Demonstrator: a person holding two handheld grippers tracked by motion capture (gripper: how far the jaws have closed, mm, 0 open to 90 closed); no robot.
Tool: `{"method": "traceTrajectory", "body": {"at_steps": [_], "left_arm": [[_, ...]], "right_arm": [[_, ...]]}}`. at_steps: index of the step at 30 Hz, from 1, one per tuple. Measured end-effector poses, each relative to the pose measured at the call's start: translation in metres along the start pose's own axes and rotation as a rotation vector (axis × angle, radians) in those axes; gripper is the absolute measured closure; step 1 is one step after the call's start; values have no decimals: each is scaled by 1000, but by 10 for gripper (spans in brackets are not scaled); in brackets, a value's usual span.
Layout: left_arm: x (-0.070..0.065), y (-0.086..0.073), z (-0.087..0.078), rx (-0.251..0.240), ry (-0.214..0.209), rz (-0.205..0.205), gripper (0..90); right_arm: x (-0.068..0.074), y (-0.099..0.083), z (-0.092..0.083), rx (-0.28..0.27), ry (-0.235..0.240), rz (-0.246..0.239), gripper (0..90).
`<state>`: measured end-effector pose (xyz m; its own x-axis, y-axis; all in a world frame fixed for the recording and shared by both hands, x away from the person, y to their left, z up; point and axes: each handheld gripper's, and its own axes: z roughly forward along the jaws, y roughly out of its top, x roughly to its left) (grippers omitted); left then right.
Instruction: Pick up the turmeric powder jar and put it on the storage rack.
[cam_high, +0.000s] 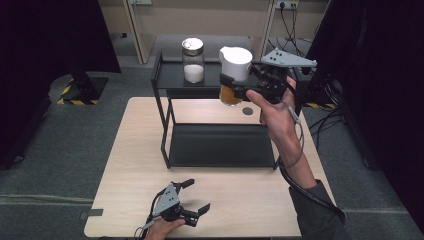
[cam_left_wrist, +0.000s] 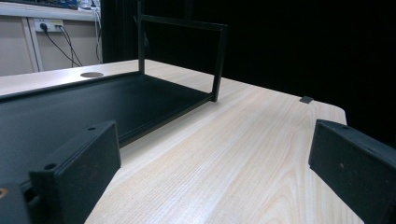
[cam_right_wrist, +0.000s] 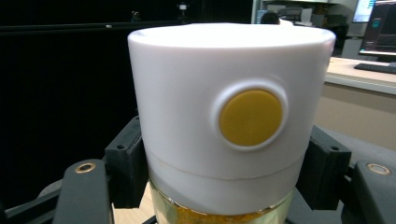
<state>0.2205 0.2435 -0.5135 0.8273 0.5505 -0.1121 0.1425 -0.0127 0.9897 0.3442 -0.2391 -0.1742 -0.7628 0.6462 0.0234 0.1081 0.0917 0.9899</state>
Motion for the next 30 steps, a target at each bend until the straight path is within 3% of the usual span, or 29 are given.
{"method": "traceTrajectory", "body": {"at_steps": [10,30], "left_arm": [[1,0,0,-1,1,-8,14],[1,0,0,-3,1,-9,14]], "right_arm": [[-8,12,27,4,-73,10,310],[-19,7,63,1,-180,29,310]]}}
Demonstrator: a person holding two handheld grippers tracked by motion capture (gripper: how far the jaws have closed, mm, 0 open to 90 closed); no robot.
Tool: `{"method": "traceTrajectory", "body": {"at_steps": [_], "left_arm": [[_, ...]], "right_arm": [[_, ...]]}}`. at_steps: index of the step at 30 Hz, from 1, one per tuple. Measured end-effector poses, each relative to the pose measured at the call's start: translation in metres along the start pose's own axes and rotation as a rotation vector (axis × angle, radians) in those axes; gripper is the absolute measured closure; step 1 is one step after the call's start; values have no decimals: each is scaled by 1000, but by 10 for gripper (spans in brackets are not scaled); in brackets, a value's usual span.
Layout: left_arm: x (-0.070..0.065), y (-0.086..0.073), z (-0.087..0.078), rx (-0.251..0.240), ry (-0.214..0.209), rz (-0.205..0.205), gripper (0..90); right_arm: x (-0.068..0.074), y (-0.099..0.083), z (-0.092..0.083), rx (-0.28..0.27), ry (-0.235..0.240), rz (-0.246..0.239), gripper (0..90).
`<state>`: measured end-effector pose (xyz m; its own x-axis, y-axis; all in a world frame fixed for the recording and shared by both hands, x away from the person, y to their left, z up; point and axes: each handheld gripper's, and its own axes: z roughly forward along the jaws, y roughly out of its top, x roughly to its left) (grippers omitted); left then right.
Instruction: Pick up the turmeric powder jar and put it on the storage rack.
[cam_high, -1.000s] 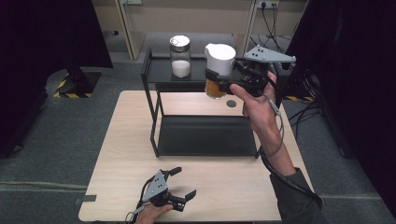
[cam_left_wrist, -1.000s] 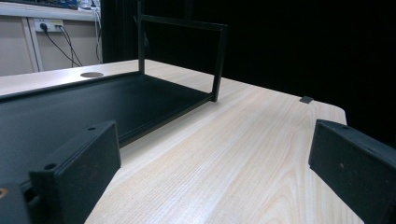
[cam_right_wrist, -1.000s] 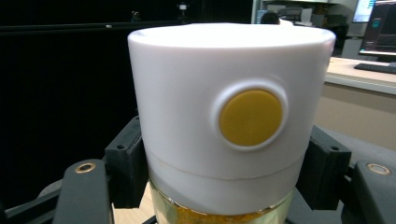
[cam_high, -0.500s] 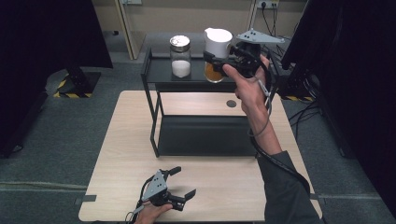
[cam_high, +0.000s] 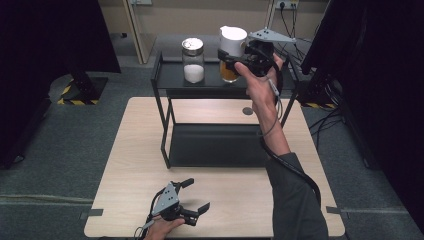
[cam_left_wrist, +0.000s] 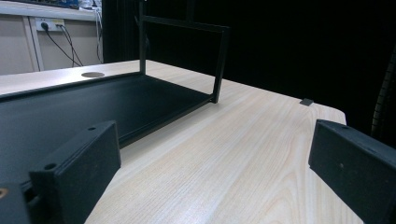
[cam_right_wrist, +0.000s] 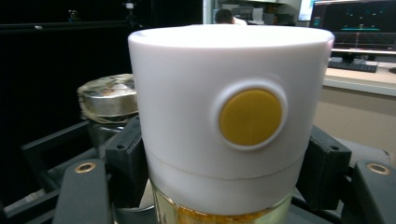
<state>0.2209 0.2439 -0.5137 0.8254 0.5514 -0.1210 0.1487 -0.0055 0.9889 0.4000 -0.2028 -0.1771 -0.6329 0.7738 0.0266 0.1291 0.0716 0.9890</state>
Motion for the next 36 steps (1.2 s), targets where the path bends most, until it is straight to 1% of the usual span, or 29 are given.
{"method": "traceTrajectory", "body": {"at_steps": [4,14,21,30,32,33,35,36], "left_arm": [[0,0,0,0,-4,4,14],[-1,1,0,-3,-7,8,14],[-2,0,0,-4,-7,10,14],[-2,0,0,-3,-9,12,14],[-2,1,0,-3,-9,14,14],[-2,1,0,-2,-8,13,14],[-3,1,0,-1,-9,18,14],[-3,1,0,-2,-10,16,15]], "right_arm": [[3,-1,7,6,-17,-4,310],[4,-7,20,18,-25,-2,310],[6,-8,21,14,-34,-18,310],[7,-13,21,-3,-38,-18,304],[9,-16,20,-23,-48,-10,212],[10,-17,20,-28,-45,-8,180],[14,-14,20,-8,-63,-19,94],[16,-13,20,-5,-69,-19,72]]}}
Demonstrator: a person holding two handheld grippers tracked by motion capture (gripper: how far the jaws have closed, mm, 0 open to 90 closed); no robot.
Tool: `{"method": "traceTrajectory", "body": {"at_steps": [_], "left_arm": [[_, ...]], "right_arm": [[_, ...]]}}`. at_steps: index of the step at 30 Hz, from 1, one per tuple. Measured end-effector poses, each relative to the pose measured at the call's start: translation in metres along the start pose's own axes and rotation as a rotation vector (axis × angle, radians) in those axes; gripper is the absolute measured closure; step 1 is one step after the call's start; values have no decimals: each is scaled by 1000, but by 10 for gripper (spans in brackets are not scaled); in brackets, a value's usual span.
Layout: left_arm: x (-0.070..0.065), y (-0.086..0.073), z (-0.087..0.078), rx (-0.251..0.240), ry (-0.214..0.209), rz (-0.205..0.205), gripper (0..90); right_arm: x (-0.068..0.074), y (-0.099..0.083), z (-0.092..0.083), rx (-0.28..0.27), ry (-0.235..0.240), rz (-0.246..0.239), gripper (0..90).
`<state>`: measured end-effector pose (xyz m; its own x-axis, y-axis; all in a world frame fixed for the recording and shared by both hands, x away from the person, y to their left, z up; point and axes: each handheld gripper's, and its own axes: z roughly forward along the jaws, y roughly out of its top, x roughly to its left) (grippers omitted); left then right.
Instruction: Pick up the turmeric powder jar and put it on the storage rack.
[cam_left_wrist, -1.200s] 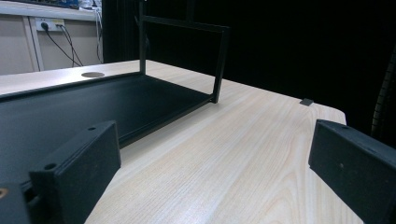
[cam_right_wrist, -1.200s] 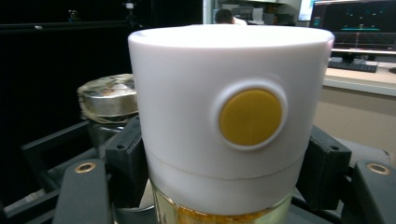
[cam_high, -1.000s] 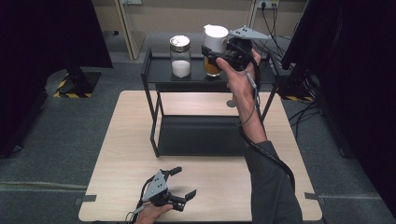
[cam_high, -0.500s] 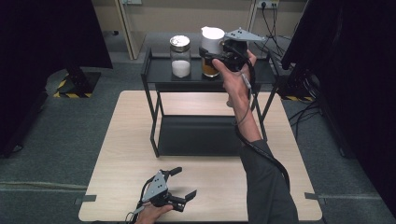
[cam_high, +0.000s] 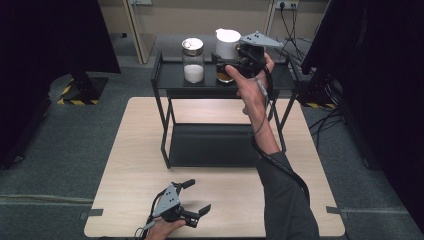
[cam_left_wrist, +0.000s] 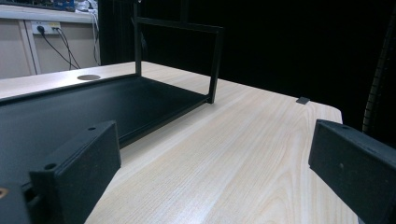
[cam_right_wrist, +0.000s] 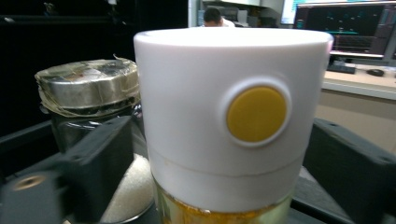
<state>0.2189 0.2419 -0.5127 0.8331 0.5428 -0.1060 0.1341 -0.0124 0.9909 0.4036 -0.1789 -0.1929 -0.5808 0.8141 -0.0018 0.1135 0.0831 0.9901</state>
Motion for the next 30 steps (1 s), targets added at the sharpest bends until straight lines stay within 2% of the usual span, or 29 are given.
{"method": "traceTrajectory", "body": {"at_steps": [3,8,20,27,30], "left_arm": [[0,0,0,-1,1,0,15],[0,0,0,1,-2,3,15],[1,0,0,2,0,3,15],[0,0,0,3,-1,4,15],[0,0,0,2,0,5,15]], "right_arm": [[0,-3,-2,-12,-2,34,16],[-6,-4,-7,-9,9,49,9],[-10,-13,-24,-24,38,31,5],[-3,-23,-34,-40,54,-4,5],[-3,-28,-38,-51,73,11,5]]}}
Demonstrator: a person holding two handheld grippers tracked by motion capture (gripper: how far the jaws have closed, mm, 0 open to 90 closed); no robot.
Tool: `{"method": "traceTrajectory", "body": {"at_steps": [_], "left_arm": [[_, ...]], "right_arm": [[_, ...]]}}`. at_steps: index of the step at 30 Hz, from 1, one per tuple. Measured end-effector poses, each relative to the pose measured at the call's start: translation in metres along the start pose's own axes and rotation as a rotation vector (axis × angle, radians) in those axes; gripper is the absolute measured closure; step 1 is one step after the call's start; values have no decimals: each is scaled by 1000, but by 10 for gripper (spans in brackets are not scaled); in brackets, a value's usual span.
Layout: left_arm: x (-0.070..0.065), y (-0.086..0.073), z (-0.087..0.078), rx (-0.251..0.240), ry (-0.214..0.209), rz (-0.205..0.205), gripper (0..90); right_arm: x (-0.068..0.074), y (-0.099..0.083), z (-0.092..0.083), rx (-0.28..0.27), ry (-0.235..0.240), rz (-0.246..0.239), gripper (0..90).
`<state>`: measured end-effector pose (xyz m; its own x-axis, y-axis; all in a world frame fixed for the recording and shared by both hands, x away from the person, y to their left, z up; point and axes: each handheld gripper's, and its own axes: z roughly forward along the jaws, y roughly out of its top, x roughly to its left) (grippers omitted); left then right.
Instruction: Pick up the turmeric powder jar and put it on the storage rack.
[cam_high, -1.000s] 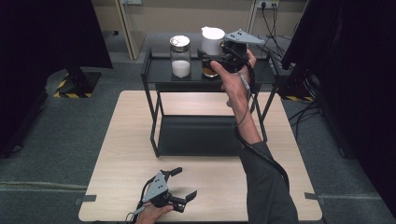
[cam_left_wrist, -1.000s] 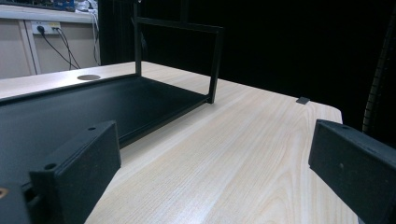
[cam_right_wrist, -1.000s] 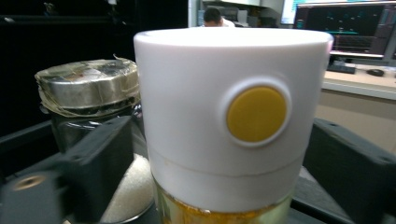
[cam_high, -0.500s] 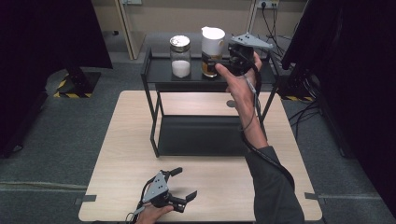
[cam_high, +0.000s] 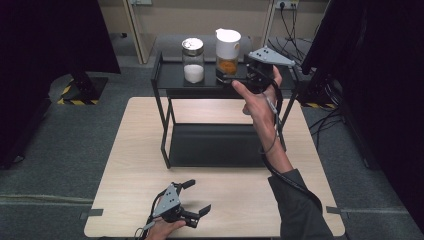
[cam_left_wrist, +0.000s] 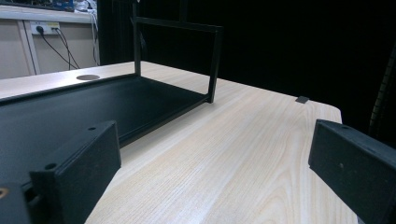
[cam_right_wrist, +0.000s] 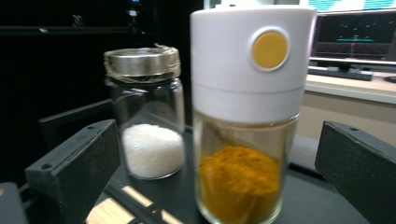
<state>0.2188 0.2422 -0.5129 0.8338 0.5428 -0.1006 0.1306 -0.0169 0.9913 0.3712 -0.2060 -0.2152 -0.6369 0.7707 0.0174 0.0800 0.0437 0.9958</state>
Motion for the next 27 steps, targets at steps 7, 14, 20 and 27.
{"method": "traceTrajectory", "body": {"at_steps": [7,14,20,27], "left_arm": [[0,0,0,0,2,-1,15],[0,0,0,-2,5,-2,14],[0,-1,-1,-9,3,-4,9],[1,-1,0,-12,4,-9,2]], "right_arm": [[3,-11,-15,-19,23,-19,5],[8,-25,-32,-40,51,-49,5],[13,-37,-44,-46,70,-50,5],[14,-53,-55,-56,94,-50,5]]}}
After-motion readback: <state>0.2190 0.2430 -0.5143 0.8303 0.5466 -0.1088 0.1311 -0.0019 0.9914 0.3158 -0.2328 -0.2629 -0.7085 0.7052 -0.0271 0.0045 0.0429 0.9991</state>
